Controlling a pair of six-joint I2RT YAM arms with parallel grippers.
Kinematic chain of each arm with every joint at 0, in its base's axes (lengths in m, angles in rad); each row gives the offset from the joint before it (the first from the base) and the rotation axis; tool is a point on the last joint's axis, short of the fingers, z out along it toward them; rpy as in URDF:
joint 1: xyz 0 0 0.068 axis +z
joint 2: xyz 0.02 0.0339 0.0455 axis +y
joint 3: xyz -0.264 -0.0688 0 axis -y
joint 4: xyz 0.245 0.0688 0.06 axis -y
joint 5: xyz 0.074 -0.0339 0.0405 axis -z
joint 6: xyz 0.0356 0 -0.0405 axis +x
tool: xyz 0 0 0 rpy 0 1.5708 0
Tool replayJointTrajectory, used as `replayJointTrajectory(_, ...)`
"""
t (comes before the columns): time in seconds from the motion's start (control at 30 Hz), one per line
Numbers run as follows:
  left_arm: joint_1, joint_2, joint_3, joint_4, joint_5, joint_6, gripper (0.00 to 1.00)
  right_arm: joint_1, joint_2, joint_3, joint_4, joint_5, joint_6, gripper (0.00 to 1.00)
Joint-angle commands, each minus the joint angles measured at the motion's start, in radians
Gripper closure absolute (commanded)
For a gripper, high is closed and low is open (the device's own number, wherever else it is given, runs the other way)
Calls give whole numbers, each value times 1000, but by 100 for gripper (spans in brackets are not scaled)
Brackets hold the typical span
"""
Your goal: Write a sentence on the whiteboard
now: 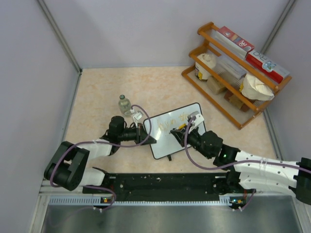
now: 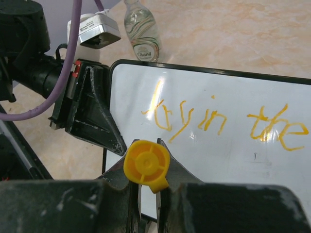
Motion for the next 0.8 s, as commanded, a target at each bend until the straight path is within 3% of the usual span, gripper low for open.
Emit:
replayJointTrajectory(0.0,5,15,-26,-17,33,15,100,10,13,-12,96,82,-24,100)
replayJointTrajectory(0.77,13,21,-25,-9,40,12,100,11,169,-7,112,73,17,100)
